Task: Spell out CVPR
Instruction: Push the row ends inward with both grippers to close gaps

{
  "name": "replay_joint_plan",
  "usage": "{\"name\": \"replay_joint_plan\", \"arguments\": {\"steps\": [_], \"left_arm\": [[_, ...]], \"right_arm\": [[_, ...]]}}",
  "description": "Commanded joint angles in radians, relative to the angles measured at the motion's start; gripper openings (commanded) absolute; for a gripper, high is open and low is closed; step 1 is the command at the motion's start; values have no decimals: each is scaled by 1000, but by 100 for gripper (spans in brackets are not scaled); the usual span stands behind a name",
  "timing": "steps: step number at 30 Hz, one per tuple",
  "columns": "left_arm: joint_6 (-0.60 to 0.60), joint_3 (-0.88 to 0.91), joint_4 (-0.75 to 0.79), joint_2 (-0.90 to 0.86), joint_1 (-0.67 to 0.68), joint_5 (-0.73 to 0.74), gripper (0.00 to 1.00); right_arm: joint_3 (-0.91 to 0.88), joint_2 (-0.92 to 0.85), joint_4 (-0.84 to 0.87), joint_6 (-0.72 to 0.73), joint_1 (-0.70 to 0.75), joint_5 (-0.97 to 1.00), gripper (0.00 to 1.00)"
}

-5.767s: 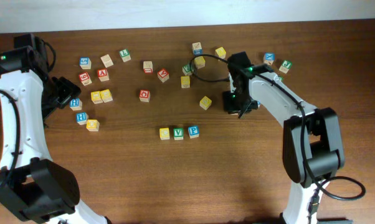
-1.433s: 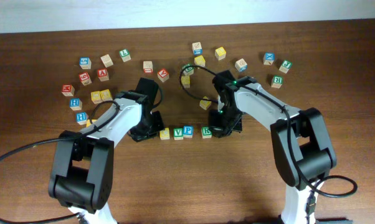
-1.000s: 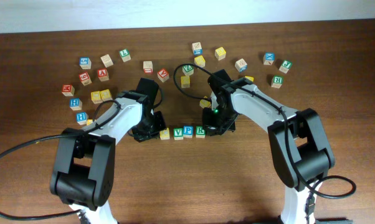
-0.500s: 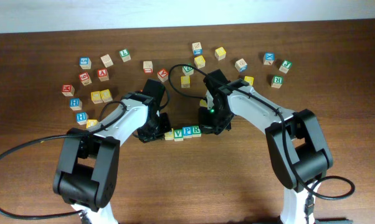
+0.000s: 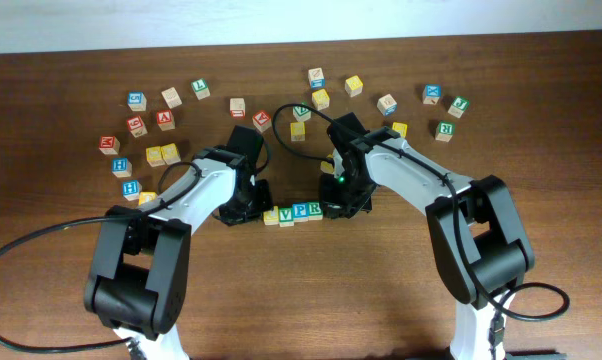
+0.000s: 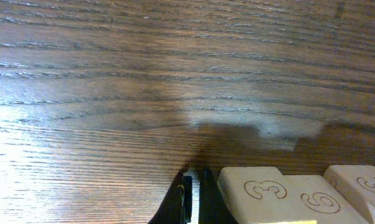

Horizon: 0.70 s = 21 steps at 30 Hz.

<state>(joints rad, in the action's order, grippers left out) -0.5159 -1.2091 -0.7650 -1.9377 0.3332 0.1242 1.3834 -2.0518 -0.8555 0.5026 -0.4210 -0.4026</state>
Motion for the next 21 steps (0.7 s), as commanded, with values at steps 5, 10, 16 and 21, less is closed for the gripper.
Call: {"name": "replay_joint_plan", "arguments": {"steps": [5, 10, 16, 21], "left_arm": [[17, 8, 43, -41, -8, 48, 0], [17, 8, 50, -41, -8, 48, 0], [18, 8, 38, -41, -9, -47, 6], [18, -27, -15, -40, -9, -151, 21]], "right_arm": [[-5, -2, -1, 36, -6, -13, 4], [-5, -2, 0, 57, -17, -13, 4], [-5, -3, -3, 64, -25, 21, 4], [-5, -2, -5, 52, -24, 83, 10]]}}
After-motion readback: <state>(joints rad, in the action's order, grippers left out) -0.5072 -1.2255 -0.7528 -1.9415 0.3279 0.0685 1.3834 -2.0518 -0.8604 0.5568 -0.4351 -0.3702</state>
